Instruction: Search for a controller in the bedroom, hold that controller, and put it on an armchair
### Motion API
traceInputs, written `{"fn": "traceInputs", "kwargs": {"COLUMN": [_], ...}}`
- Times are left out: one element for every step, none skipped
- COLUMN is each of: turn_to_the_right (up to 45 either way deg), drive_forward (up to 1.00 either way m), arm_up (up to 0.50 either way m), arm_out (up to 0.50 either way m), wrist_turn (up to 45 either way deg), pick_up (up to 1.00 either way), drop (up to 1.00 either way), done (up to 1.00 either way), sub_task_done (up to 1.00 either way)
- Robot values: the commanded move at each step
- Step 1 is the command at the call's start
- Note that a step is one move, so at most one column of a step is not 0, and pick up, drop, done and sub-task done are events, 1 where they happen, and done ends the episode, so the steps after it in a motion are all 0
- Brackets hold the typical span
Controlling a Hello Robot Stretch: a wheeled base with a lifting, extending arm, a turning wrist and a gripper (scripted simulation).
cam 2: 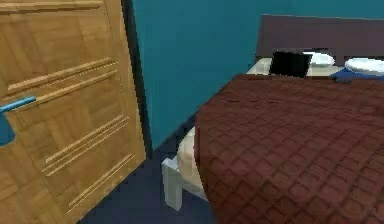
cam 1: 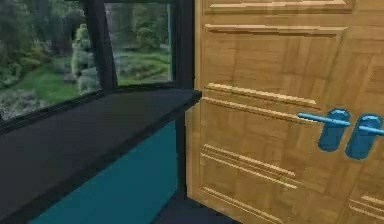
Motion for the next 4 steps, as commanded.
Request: {"fn": "traceInputs", "kwargs": {"turn_to_the_right": [-45.0, -45.0, -39.0, 0.0], "drive_forward": [0.00, 0.00, 0.00, 0.75], "arm_up": [0.00, 0.00, 0.00, 0.00], "arm_out": [0.00, 0.00, 0.00, 0.00], "wrist_turn": [0.0, 0.0, 0.0, 0.0], "pick_up": [0.00, 0.00, 0.00, 0.00], "drop": [0.00, 0.00, 0.00, 0.00], "done": [0.00, 0.00, 0.00, 0.00], "sub_task_done": [0.00, 0.00, 0.00, 0.00]}}
